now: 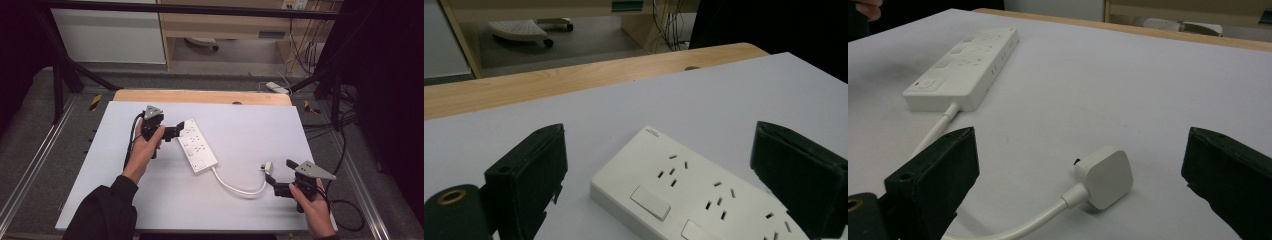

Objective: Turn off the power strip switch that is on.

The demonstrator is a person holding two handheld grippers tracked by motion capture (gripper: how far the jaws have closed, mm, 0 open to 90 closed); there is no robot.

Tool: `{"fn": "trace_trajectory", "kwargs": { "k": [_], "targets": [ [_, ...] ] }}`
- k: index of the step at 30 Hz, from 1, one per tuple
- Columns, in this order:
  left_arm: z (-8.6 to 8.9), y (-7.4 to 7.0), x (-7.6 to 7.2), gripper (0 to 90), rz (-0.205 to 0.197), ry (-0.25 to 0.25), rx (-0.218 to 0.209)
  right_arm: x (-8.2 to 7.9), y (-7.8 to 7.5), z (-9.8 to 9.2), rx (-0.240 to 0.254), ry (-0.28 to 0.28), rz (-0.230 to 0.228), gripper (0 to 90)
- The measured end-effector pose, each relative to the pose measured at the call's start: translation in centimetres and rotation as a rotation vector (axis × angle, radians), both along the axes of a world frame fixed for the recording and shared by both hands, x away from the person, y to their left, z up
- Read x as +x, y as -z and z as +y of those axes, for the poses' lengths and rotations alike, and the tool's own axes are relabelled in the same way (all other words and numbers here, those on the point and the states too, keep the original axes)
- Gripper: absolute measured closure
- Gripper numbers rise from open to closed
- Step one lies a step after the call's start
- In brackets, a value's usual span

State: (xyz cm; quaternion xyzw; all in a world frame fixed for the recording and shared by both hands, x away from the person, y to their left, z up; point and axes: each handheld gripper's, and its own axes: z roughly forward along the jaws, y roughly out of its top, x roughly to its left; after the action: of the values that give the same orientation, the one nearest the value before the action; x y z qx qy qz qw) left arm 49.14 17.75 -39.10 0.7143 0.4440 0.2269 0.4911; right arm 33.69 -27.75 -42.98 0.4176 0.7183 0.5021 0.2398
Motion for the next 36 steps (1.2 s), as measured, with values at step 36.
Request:
{"fn": "trace_trajectory", "kwargs": {
  "k": [36],
  "targets": [
    [5.2, -2.9, -7.5, 7.4, -0.055, -0.012, -0.047, 0.0, 0.0, 0.0, 0.004, -0.012, -0.004, 1.8]
  ]
}}
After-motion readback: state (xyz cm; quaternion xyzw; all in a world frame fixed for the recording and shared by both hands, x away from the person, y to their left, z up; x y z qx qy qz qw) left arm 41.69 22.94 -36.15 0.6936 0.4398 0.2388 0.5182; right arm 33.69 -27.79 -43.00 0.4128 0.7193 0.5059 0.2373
